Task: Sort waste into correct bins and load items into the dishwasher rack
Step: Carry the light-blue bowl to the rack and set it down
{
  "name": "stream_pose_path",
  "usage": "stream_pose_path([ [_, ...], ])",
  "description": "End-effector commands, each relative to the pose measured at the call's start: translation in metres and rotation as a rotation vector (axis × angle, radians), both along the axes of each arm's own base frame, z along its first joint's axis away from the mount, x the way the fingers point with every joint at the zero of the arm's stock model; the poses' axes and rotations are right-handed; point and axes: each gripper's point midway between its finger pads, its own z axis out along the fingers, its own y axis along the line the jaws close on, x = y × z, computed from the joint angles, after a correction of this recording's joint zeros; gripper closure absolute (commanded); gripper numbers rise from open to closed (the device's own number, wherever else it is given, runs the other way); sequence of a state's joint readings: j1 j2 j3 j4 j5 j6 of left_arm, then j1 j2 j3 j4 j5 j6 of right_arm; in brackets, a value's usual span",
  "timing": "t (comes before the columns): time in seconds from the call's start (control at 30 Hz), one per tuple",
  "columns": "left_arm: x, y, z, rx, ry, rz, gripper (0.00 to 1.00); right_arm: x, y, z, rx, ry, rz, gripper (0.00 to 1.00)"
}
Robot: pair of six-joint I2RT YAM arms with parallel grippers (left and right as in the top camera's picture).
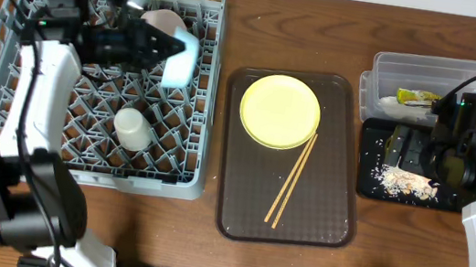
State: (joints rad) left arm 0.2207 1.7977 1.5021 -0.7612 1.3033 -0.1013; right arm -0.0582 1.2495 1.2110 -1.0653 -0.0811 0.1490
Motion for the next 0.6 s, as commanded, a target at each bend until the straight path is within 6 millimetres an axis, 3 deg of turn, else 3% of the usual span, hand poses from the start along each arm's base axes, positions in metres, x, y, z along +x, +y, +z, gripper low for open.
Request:
stream_pose_path([
  [0.0, -0.001, 0.007, 0.009, -0.233, 0.067, -0.040, 0.94, 0.001, -0.002, 0.005, -0.006, -0.013, -0.001, 0.10],
  [0.27, 0.013, 0.026, -0.039, -0.305, 0.223, 0.011, 0.94, 0.001, -0.002, 0.004, -0.006, -0.011, -0.001, 0.11],
  [0.43, 0.016, 0.046, -0.087, -0.094, 0.320, 0.113, 0.94, 0.000, -0.002, 0.004, -0.006, -0.008, -0.001, 0.11],
  [0.57, 0.017, 0.058, -0.094, -0.058, 0.329, 0.147, 0.94, -0.001, -0.002, 0.004, -0.006, -0.005, -0.001, 0.11],
])
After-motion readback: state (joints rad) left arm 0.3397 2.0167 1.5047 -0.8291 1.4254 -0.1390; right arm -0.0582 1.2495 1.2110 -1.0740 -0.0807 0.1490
